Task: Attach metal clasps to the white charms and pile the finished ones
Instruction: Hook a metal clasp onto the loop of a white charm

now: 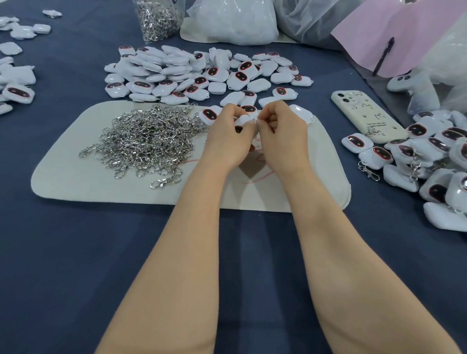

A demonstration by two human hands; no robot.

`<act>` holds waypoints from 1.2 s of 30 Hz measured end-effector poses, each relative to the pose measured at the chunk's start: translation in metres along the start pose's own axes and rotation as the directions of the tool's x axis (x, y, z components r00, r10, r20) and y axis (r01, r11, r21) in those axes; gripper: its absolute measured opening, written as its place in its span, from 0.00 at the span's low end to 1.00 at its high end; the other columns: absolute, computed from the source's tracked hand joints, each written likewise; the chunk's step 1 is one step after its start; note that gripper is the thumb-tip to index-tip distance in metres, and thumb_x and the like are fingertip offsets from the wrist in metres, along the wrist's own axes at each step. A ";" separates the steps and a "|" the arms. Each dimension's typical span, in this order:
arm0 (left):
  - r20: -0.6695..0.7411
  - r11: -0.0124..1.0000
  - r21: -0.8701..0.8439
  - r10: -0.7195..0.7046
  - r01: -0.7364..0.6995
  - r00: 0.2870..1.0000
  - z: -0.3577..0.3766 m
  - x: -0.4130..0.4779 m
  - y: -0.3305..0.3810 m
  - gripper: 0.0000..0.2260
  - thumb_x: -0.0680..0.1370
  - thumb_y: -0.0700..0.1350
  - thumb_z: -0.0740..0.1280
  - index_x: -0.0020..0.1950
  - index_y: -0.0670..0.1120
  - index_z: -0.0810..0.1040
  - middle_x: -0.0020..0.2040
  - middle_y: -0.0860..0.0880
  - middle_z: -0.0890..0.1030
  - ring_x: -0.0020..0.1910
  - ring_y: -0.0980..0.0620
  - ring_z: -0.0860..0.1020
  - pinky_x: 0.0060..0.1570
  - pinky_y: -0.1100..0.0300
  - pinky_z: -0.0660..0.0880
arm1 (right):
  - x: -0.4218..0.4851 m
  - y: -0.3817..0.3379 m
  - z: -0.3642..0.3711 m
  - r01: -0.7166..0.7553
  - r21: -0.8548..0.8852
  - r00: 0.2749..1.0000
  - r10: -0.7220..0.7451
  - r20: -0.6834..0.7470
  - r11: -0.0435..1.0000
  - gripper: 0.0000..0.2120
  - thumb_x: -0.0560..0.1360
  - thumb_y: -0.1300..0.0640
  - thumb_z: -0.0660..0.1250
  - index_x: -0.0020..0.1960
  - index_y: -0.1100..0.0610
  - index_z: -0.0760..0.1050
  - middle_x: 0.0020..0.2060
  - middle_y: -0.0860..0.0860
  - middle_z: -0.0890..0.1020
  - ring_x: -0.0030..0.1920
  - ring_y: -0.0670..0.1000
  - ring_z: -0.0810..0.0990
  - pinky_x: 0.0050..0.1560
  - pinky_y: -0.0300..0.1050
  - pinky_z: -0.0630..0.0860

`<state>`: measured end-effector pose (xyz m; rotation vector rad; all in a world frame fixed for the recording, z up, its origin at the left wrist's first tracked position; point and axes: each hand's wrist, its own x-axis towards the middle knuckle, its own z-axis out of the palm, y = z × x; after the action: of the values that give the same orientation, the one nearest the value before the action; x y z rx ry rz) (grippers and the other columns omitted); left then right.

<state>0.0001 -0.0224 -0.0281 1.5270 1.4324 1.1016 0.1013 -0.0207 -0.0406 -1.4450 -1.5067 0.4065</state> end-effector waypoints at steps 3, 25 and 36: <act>-0.016 1.000 0.006 0.009 -0.009 1.000 -0.002 0.001 -0.001 0.09 0.78 0.44 0.63 0.57 0.44 0.71 0.55 0.47 0.76 0.52 0.40 0.79 0.56 0.46 0.74 | 0.001 -0.001 0.001 0.030 -0.088 0.999 -0.027 0.040 0.996 0.09 0.74 0.67 0.60 0.43 0.54 0.70 0.37 0.47 0.75 0.40 0.50 0.74 0.41 0.39 0.69; 0.189 0.537 -0.739 -0.412 0.405 0.891 -0.009 0.005 0.008 0.04 0.78 0.39 0.64 0.44 0.43 0.73 0.35 0.47 0.72 0.19 0.60 0.71 0.19 0.71 0.68 | -0.003 -0.009 0.004 -0.017 0.225 0.995 0.039 -0.092 0.974 0.04 0.78 0.62 0.63 0.45 0.56 0.73 0.35 0.45 0.77 0.36 0.44 0.74 0.41 0.35 0.72; -0.348 0.990 -0.011 0.125 -0.137 0.929 -0.002 0.003 -0.003 0.05 0.78 0.43 0.65 0.53 0.46 0.76 0.38 0.59 0.73 0.38 0.58 0.72 0.45 0.60 0.71 | -0.001 -0.005 0.003 -0.030 0.028 0.989 0.025 0.144 0.999 0.04 0.77 0.64 0.62 0.50 0.59 0.75 0.35 0.44 0.76 0.36 0.40 0.74 0.46 0.37 0.72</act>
<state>-0.0033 -0.0188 -0.0300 1.4713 1.5471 1.5313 0.0955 -0.0218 -0.0382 -1.4400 -1.5893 0.5577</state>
